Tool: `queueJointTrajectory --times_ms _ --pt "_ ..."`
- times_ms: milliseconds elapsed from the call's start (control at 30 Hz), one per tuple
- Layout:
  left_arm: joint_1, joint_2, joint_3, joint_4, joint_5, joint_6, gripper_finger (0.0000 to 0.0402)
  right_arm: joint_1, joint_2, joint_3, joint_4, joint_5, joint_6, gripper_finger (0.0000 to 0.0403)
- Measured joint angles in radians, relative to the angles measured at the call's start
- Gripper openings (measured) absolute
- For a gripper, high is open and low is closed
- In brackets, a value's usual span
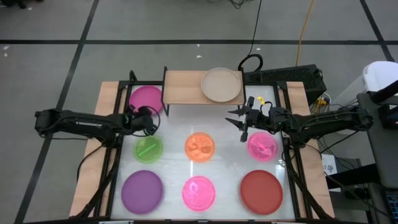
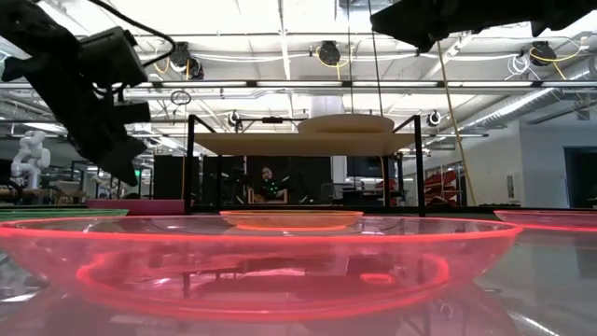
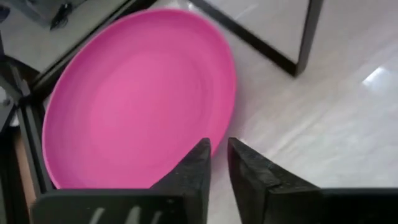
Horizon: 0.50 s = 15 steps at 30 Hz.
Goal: Place and stack plates onto a shelf
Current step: Stack the pink plate on top of the gray plate on the shelf
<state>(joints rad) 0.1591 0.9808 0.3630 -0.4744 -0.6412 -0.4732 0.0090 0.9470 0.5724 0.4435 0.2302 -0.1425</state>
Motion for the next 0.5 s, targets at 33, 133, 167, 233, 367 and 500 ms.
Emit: queueJointTrajectory --times_ms 33,133,167,233,367,500 --pt "0.009 0.013 0.000 0.004 0.012 0.000 0.0076 0.000 0.000 0.000 0.000 0.000 0.000 0.0123" --pt "0.036 0.057 0.000 0.005 0.040 -0.001 0.0096 0.000 0.000 0.000 -0.001 0.000 0.000 0.0123" --pt "0.045 0.075 0.000 0.007 0.041 -0.002 0.0100 0.000 0.000 0.000 -0.001 0.000 0.000 0.0123" --pt "0.064 0.112 0.000 0.007 0.042 -0.006 0.0107 0.000 0.000 0.000 -0.001 0.000 0.000 0.0123" --pt "0.103 0.180 0.000 0.020 0.040 -0.022 0.0109 0.000 0.000 0.000 -0.008 0.000 0.003 0.0123" --pt "0.126 0.233 0.000 0.024 0.040 -0.028 0.0109 0.000 0.000 0.000 -0.010 0.000 0.011 0.0123"
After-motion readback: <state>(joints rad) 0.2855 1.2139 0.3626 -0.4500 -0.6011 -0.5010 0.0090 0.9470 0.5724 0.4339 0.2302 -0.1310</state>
